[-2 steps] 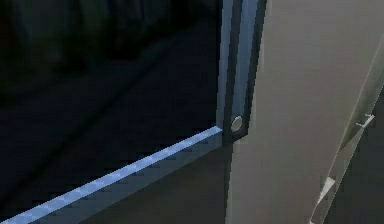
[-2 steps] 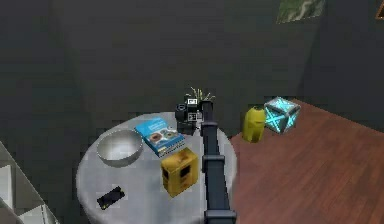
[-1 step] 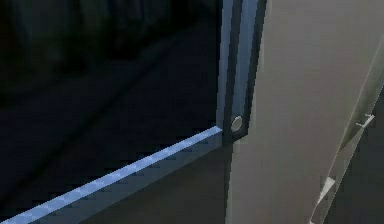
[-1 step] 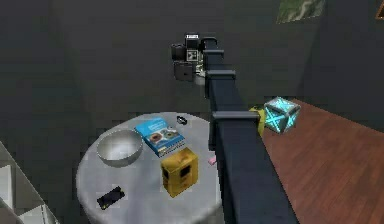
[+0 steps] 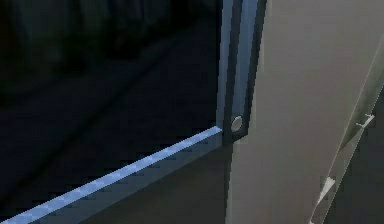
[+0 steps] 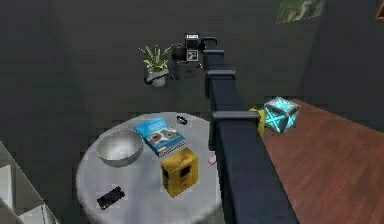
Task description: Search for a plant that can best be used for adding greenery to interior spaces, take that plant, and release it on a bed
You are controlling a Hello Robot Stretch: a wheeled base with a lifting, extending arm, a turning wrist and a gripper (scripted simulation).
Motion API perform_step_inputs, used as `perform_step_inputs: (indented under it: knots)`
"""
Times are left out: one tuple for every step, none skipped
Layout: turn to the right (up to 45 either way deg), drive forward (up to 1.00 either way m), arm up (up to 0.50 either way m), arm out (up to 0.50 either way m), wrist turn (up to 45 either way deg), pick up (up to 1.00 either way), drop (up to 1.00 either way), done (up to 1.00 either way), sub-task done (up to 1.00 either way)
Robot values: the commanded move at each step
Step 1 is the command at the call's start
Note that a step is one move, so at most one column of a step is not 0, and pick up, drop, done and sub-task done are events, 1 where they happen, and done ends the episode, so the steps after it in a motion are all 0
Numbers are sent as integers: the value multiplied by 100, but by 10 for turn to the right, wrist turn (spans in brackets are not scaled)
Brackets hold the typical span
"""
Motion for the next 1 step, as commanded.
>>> perform_step_inputs:
  knots:
    - [0, 0, 0, 0, -450, 0, 0, 0, 0]
